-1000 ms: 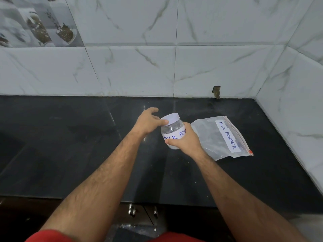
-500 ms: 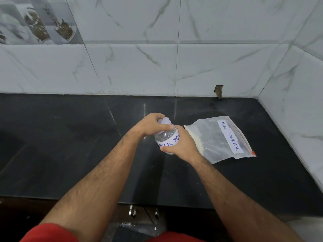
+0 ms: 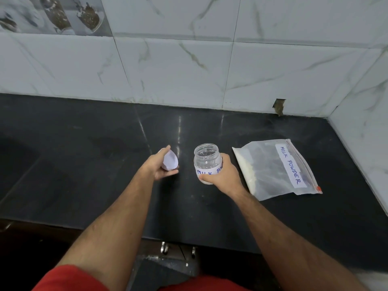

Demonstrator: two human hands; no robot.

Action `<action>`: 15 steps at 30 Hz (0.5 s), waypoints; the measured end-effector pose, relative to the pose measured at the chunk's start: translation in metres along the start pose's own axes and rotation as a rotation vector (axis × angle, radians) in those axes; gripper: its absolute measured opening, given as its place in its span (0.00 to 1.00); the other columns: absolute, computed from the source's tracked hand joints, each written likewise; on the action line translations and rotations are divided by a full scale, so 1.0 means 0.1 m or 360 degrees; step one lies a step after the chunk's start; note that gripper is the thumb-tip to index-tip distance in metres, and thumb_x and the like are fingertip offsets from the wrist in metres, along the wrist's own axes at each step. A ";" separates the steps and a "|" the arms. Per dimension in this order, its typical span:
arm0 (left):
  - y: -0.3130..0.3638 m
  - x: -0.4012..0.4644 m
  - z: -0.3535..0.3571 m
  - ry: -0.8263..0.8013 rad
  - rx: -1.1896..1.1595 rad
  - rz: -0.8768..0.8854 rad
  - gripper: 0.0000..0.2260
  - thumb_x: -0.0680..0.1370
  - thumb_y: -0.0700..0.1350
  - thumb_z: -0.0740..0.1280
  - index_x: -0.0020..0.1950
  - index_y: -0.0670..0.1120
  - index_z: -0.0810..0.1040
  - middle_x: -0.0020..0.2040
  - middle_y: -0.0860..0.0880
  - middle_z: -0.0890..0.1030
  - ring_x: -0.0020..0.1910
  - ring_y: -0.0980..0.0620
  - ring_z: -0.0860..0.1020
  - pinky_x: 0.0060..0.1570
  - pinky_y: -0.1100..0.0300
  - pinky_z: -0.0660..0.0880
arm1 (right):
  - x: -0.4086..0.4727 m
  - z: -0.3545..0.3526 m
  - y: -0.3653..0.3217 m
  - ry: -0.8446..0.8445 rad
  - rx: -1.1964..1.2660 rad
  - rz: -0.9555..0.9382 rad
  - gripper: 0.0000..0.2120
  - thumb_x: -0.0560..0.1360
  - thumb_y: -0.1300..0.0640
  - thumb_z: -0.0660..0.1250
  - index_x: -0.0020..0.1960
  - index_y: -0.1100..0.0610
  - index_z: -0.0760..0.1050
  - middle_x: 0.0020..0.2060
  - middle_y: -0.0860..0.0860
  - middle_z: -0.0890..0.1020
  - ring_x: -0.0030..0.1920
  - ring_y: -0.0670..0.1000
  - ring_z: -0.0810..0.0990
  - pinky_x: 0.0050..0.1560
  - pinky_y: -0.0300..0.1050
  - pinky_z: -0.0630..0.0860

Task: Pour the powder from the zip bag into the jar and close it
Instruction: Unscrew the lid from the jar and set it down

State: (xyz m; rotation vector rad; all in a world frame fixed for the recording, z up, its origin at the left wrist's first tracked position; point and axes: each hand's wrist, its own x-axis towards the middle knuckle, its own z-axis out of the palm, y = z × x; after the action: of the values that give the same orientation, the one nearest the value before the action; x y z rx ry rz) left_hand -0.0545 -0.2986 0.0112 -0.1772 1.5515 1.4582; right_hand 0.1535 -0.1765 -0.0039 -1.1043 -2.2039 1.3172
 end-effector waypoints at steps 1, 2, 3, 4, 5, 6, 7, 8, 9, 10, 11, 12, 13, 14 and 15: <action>-0.06 0.04 -0.06 0.0058 0.0047 0.0023 0.24 0.78 0.50 0.71 0.70 0.43 0.70 0.67 0.37 0.73 0.58 0.36 0.80 0.33 0.49 0.83 | -0.01 0.02 0.00 -0.0006 0.0008 0.0018 0.38 0.58 0.49 0.83 0.62 0.47 0.68 0.54 0.42 0.81 0.53 0.45 0.81 0.50 0.39 0.78; -0.11 0.09 -0.10 0.0111 0.0114 0.0054 0.24 0.78 0.46 0.71 0.71 0.42 0.69 0.68 0.37 0.72 0.57 0.36 0.80 0.30 0.51 0.83 | -0.01 0.04 -0.01 -0.0002 0.0021 0.0038 0.37 0.58 0.50 0.83 0.62 0.47 0.68 0.53 0.42 0.81 0.53 0.44 0.82 0.48 0.37 0.77; -0.16 0.12 -0.14 0.0158 0.0189 0.0094 0.23 0.78 0.43 0.70 0.71 0.40 0.69 0.68 0.37 0.73 0.56 0.37 0.80 0.29 0.53 0.82 | -0.02 0.06 -0.01 0.0013 0.0031 0.0048 0.36 0.58 0.50 0.83 0.61 0.48 0.69 0.53 0.42 0.81 0.52 0.43 0.82 0.47 0.35 0.77; -0.19 0.15 -0.16 0.0195 0.0261 0.0135 0.22 0.78 0.40 0.69 0.71 0.39 0.70 0.68 0.37 0.74 0.53 0.39 0.80 0.28 0.54 0.82 | -0.02 0.07 -0.01 0.0035 0.0040 0.0049 0.35 0.57 0.50 0.83 0.60 0.47 0.71 0.52 0.42 0.82 0.51 0.42 0.82 0.46 0.34 0.76; -0.22 0.18 -0.17 0.0231 0.0337 0.0176 0.20 0.78 0.39 0.68 0.70 0.38 0.71 0.67 0.37 0.75 0.50 0.40 0.81 0.28 0.54 0.82 | -0.04 0.08 -0.03 0.0056 0.0038 0.0037 0.33 0.57 0.50 0.83 0.57 0.46 0.71 0.51 0.42 0.82 0.50 0.42 0.82 0.45 0.33 0.76; -0.24 0.20 -0.17 0.0266 0.0428 0.0216 0.19 0.78 0.38 0.68 0.69 0.38 0.72 0.66 0.37 0.76 0.46 0.42 0.81 0.29 0.54 0.82 | -0.04 0.09 -0.03 0.0068 0.0042 0.0028 0.31 0.57 0.51 0.84 0.55 0.45 0.72 0.49 0.42 0.82 0.48 0.40 0.82 0.44 0.32 0.76; -0.25 0.20 -0.17 0.0321 0.0555 0.0253 0.18 0.77 0.37 0.68 0.67 0.38 0.73 0.64 0.38 0.77 0.42 0.43 0.82 0.30 0.53 0.83 | -0.05 0.10 -0.04 0.0073 0.0043 0.0019 0.30 0.57 0.51 0.84 0.54 0.45 0.73 0.48 0.41 0.82 0.47 0.40 0.82 0.43 0.31 0.76; -0.27 0.21 -0.17 0.0401 0.0712 0.0291 0.17 0.76 0.38 0.69 0.65 0.40 0.75 0.62 0.40 0.78 0.39 0.42 0.83 0.33 0.53 0.83 | -0.05 0.11 -0.04 0.0069 0.0041 0.0013 0.30 0.57 0.50 0.84 0.54 0.46 0.74 0.48 0.42 0.82 0.47 0.40 0.82 0.44 0.32 0.77; -0.27 0.21 -0.16 0.0484 0.0886 0.0328 0.16 0.76 0.39 0.70 0.63 0.42 0.75 0.60 0.42 0.79 0.36 0.41 0.84 0.34 0.52 0.83 | -0.05 0.12 -0.03 0.0069 0.0027 0.0008 0.31 0.56 0.48 0.84 0.55 0.47 0.74 0.49 0.42 0.82 0.48 0.40 0.83 0.45 0.35 0.79; -0.28 0.20 -0.16 0.0562 0.1044 0.0367 0.15 0.75 0.41 0.70 0.61 0.43 0.76 0.57 0.44 0.80 0.35 0.41 0.84 0.32 0.54 0.81 | -0.05 0.13 -0.01 0.0075 0.0014 0.0009 0.33 0.55 0.46 0.83 0.57 0.47 0.74 0.50 0.42 0.82 0.49 0.41 0.83 0.47 0.37 0.80; -0.29 0.19 -0.15 0.0621 0.1166 0.0413 0.15 0.75 0.43 0.71 0.60 0.43 0.76 0.55 0.44 0.80 0.34 0.41 0.84 0.30 0.56 0.79 | -0.06 0.14 0.00 0.0079 0.0010 0.0012 0.35 0.55 0.44 0.83 0.58 0.47 0.74 0.51 0.42 0.81 0.50 0.42 0.83 0.48 0.38 0.80; -0.29 0.18 -0.15 0.0668 0.1256 0.0465 0.16 0.74 0.45 0.72 0.59 0.43 0.76 0.54 0.44 0.81 0.34 0.41 0.84 0.32 0.56 0.79 | -0.06 0.14 0.01 0.0077 0.0015 0.0020 0.35 0.55 0.43 0.83 0.58 0.48 0.73 0.52 0.42 0.81 0.50 0.42 0.82 0.49 0.38 0.80; -0.31 0.18 -0.15 0.0712 0.1346 0.0505 0.17 0.73 0.47 0.73 0.59 0.43 0.76 0.55 0.43 0.81 0.39 0.40 0.85 0.37 0.54 0.80 | -0.07 0.14 0.02 0.0071 0.0019 0.0020 0.36 0.55 0.44 0.83 0.59 0.48 0.73 0.53 0.42 0.80 0.51 0.42 0.82 0.49 0.37 0.79; -0.32 0.18 -0.15 0.0757 0.1460 0.0529 0.20 0.72 0.48 0.74 0.60 0.42 0.76 0.56 0.42 0.81 0.45 0.39 0.84 0.42 0.53 0.80 | -0.07 0.14 0.03 0.0066 0.0015 0.0024 0.36 0.56 0.44 0.83 0.59 0.47 0.72 0.53 0.42 0.80 0.51 0.43 0.82 0.50 0.37 0.78; -0.34 0.18 -0.15 0.0786 0.1577 0.0533 0.22 0.72 0.50 0.74 0.61 0.42 0.76 0.58 0.41 0.80 0.52 0.39 0.82 0.45 0.54 0.78 | -0.08 0.14 0.03 0.0060 0.0011 0.0025 0.36 0.56 0.45 0.83 0.60 0.47 0.71 0.54 0.42 0.80 0.52 0.43 0.81 0.50 0.37 0.78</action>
State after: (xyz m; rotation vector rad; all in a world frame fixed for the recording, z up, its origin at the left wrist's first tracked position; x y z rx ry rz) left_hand -0.0490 -0.3113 -0.0275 0.3528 2.6273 0.7351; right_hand 0.1519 -0.1900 -0.0129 -1.1370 -2.1664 1.2989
